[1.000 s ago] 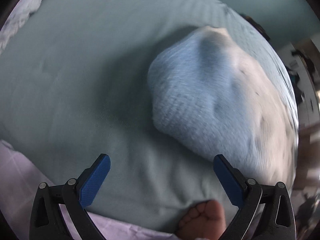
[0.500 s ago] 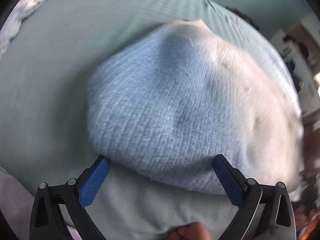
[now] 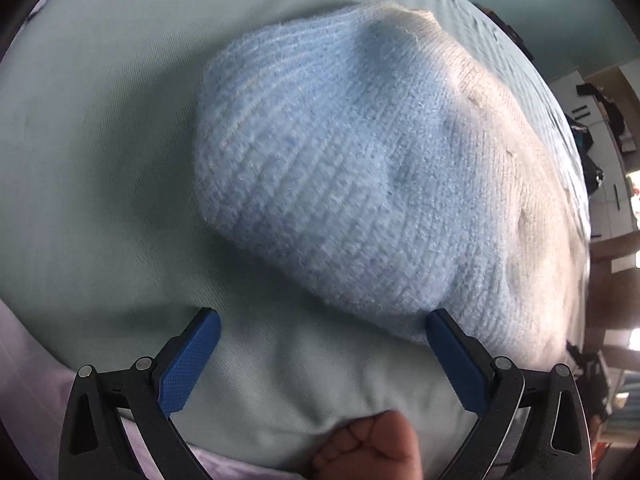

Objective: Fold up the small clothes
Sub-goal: 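Close both grippers on the edge of the folded sweater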

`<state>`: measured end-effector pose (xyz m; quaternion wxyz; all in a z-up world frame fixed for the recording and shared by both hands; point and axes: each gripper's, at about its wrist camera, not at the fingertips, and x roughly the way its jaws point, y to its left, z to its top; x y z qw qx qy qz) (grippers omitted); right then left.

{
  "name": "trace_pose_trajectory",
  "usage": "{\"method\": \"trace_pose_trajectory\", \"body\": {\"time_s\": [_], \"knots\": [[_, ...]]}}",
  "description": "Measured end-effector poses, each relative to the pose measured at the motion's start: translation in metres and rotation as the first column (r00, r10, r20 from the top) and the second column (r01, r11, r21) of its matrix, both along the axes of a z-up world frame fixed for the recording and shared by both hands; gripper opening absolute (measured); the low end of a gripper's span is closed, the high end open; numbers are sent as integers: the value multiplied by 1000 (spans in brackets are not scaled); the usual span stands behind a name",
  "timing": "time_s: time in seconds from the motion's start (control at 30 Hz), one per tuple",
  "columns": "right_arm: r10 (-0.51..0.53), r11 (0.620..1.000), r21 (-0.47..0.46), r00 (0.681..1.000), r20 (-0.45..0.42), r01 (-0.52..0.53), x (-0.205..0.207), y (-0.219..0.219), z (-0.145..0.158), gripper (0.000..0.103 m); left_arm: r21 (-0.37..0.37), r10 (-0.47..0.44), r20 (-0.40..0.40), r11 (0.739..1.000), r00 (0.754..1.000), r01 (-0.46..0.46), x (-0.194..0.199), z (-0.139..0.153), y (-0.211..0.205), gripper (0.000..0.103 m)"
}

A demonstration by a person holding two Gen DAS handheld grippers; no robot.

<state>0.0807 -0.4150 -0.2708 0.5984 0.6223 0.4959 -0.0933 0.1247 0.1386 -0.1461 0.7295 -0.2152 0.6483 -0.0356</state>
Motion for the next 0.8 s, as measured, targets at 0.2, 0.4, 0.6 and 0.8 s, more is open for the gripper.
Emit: {"method": "trace_pose_trajectory", "body": {"time_s": [0.2, 0.4, 0.6, 0.8], "knots": [[45, 999, -17, 999, 3, -45, 15, 4, 1, 78, -47, 19, 3, 999, 1000, -19, 27, -10, -3, 103], [65, 997, -35, 998, 4, -65, 14, 3, 4, 79, -103, 61, 18, 993, 998, -59, 48, -18, 0, 103], [92, 992, -87, 996, 4, -91, 20, 8, 9, 69, -125, 131, 35, 984, 991, -126, 49, -17, 12, 87], [114, 976, -190, 993, 19, -108, 20, 10, 21, 36, -133, 170, 70, 978, 983, -160, 38, -7, 19, 47]]}}
